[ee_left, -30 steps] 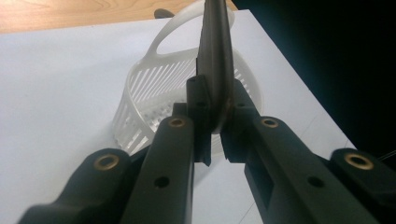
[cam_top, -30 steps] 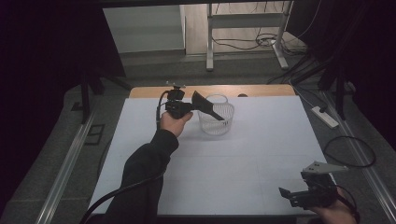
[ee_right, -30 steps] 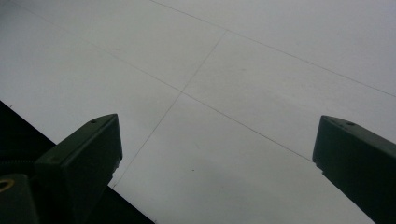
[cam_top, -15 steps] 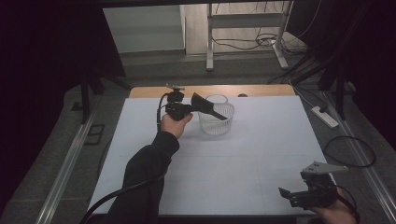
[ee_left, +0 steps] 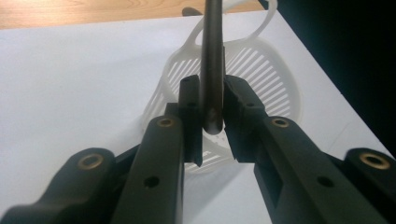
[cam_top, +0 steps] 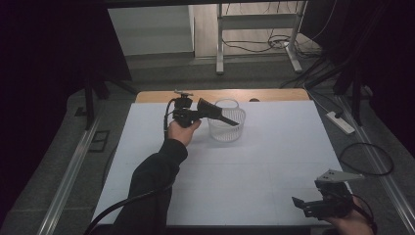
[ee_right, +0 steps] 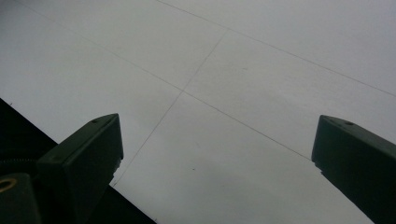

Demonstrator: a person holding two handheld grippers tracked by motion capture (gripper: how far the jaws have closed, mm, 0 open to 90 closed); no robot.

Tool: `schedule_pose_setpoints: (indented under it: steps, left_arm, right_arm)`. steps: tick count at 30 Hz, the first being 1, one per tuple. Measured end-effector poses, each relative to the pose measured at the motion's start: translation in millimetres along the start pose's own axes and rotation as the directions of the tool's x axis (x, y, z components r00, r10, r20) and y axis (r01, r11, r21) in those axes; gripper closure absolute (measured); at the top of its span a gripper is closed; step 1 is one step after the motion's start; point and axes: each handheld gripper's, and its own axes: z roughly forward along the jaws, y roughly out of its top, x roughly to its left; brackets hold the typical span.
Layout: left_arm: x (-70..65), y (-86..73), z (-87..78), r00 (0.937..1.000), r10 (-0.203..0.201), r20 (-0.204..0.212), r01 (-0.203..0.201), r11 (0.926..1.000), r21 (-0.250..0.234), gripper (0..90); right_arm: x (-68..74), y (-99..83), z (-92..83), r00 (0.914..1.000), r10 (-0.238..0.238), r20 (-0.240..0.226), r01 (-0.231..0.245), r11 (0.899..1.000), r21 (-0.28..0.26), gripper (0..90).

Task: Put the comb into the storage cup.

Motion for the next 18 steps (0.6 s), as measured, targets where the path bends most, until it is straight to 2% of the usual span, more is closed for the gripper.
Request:
schedule_pose_setpoints:
  steps: [12,18]
  left_arm:
    - [3.8,-4.5,2.1,0.9987,0.013,-0.049,-0.013,0.9999,0.0,70.9]
    - [2.2,-4.1,3.2,0.9967,0.034,-0.073,-0.034,0.9994,0.006,66.4]
  right_arm:
    - [0.3,0.0,0.0,1.0,-0.004,0.0,0.004,1.0,0.001,2.6]
    - [0.3,0.0,-0.1,1.0,-0.002,0.003,0.002,1.0,-0.001,2.3]
